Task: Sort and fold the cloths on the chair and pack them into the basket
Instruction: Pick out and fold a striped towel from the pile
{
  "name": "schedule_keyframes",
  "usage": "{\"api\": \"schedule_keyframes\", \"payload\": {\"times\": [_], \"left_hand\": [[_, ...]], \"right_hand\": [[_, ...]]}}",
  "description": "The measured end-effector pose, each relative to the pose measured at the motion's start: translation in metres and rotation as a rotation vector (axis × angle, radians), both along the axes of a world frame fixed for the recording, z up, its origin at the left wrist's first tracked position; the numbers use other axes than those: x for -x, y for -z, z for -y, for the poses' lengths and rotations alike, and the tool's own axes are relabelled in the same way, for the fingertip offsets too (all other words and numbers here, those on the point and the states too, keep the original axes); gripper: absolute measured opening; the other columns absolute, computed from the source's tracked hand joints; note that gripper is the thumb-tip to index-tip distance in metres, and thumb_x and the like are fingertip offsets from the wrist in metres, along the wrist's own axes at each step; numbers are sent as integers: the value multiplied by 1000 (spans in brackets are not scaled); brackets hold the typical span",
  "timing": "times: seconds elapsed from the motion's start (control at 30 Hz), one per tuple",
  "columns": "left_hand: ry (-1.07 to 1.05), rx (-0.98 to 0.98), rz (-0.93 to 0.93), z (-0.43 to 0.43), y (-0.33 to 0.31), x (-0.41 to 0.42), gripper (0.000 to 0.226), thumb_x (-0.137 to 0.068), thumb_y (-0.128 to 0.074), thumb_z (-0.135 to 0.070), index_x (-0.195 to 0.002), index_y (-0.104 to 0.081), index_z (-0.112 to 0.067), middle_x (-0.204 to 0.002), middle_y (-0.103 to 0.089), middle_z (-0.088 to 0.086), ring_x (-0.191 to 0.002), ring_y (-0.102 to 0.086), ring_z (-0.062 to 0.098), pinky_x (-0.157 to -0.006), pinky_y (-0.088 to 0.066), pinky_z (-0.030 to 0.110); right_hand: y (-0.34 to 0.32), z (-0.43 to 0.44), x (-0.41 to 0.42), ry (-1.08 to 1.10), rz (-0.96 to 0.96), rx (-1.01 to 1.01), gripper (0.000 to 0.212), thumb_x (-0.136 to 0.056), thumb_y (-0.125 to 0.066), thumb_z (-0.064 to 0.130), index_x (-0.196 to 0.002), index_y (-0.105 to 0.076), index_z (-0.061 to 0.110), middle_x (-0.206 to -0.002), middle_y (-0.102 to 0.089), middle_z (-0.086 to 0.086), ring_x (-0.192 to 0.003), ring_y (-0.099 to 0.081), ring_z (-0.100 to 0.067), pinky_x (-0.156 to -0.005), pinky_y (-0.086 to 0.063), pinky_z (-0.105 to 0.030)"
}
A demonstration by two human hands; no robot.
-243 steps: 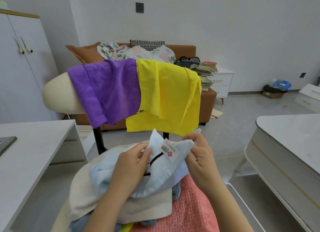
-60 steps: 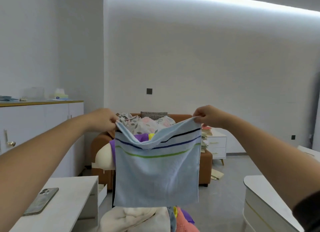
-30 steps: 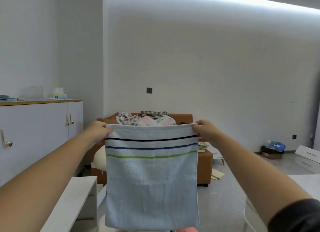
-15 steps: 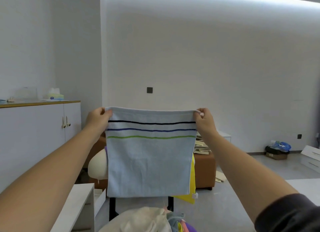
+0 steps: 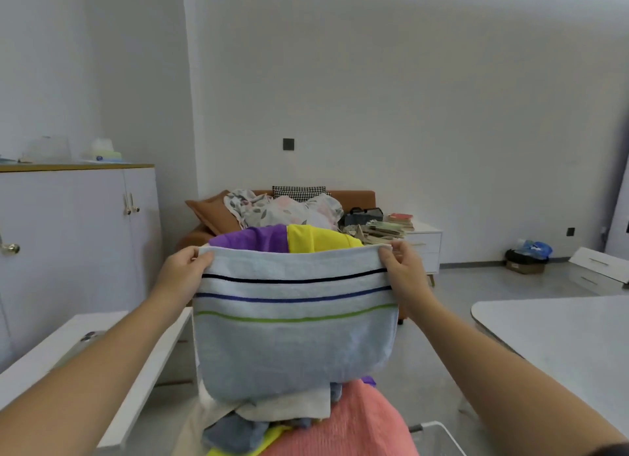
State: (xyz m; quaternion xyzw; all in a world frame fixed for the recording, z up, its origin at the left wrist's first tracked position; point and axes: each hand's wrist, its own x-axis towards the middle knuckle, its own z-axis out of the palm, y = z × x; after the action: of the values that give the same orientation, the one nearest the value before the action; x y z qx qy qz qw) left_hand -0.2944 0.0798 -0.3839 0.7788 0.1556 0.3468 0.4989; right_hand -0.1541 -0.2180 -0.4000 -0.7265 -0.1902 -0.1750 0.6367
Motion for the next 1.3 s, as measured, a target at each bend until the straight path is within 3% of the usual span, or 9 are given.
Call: {"api": "schedule_keyframes", "payload": {"times": [0.1, 0.27, 0.47, 0.6, 0.7, 0.87, 1.0, 1.17, 1.3], "left_hand": [[-9, 31, -63, 2, 37, 2, 23, -96, -49, -21, -85, -63, -6, -84, -64, 11, -81, -58, 27, -78, -48, 42], [1, 97, -166, 8, 98, -1, 22, -96, -49, -19, -83, -61, -6, -83, -63, 9, -78, -57, 24, -66, -43, 33], [-18, 135, -311, -4, 159, -13, 22, -95, -52, -21, -80, -60, -6, -81, -64, 13, -80, -60, 31, -71, -45, 38], [-56, 162, -376, -7, 186, -27, 32, -95, -51, -17, -65, -46, -8, -68, -52, 11, -67, -50, 26, -60, -32, 32], [-81, 175, -401, -7, 201, -39, 30, -96, -48, -16, -66, -48, -11, -67, -53, 9, -64, -50, 23, -54, -31, 30], [-129, 108, -434, -11, 216, -61, 29, -95, -47, -20, -82, -55, 5, -80, -60, 22, -76, -56, 33, -60, -35, 35], [-129, 35, -452, -10, 225, -66, 26, -95, -45, -19, -80, -56, -2, -78, -59, 15, -73, -53, 25, -58, -34, 32], [-97, 71, -430, -11, 239, -62, 21, -95, -46, -16, -91, -60, -1, -88, -62, 15, -76, -54, 22, -62, -37, 29], [-94, 107, -345, -4, 229, -55, 24, -95, -46, -16, -73, -52, -11, -71, -56, 8, -67, -52, 22, -55, -35, 30]], "right_hand": [[36, 5, 4, 6, -65, 42, 10, -97, -49, 26, -95, -55, 18, -91, -59, -1, -86, -55, -16, -78, -46, -34], [97, 9, 5, 7, -210, 77, 9, -97, -49, 19, -93, -55, 14, -85, -55, 3, -76, -50, -9, -65, -41, -24], [156, 2, -7, 9, -377, 135, 11, -96, -49, 18, -88, -54, 11, -83, -55, -3, -73, -49, -13, -62, -39, -27], [184, -8, -22, 26, -455, 191, 15, -97, -48, 20, -93, -53, 7, -88, -55, -7, -77, -50, -18, -68, -41, -32], [203, -16, -34, 38, -519, 212, 15, -97, -45, 20, -90, -50, 8, -86, -51, -7, -75, -46, -17, -65, -38, -32], [222, -29, -49, 92, -501, 248, 16, -98, -42, 19, -84, -46, 11, -81, -49, -6, -71, -43, -15, -60, -35, -28], [229, -33, -50, 99, -458, 280, 18, -97, -43, 18, -80, -45, 16, -73, -48, 2, -67, -43, -10, -57, -33, -24], [240, -26, -42, 10, -513, 245, 19, -97, -47, 17, -78, -49, 14, -73, -49, 1, -70, -46, -14, -61, -37, -27], [224, -22, -39, -13, -494, 160, 24, -97, -47, 16, -73, -45, 14, -71, -43, 3, -65, -40, -11, -58, -33, -27]]}}
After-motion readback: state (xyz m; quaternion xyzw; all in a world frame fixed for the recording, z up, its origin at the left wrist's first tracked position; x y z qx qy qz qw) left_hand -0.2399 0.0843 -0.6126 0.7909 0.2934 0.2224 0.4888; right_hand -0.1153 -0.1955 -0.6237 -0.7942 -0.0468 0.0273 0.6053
